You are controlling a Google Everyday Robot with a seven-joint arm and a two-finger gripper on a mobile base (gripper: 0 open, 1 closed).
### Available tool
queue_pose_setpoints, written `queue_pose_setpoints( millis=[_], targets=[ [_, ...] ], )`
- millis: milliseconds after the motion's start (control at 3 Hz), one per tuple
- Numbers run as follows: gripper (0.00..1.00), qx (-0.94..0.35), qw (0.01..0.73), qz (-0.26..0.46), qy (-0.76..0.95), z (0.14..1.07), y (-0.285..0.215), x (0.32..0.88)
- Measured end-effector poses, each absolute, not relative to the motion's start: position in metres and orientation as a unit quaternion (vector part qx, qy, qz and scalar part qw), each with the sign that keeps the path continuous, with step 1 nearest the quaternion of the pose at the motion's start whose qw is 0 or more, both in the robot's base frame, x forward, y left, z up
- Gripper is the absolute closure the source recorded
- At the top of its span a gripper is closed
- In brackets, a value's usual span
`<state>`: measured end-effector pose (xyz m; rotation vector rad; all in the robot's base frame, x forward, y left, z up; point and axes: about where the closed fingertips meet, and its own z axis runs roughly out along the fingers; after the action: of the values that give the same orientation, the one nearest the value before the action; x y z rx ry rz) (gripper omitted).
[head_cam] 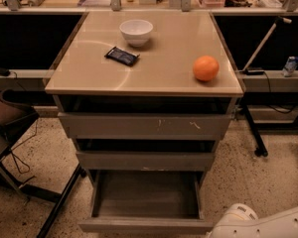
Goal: Close bottom drawer
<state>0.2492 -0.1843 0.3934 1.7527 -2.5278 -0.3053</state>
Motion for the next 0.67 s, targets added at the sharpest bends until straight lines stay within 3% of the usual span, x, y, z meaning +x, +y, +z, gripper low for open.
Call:
queue_pose_setpoints(
  millis=[333, 667],
  targets=[
    [0.00, 0.513, -0.032, -0.117, -0.850, 0.339, -0.170, 0.292],
    [0.00, 0.498, -0.037, -0.133, -0.856, 0.313, -0.156, 0.297]
  ],
)
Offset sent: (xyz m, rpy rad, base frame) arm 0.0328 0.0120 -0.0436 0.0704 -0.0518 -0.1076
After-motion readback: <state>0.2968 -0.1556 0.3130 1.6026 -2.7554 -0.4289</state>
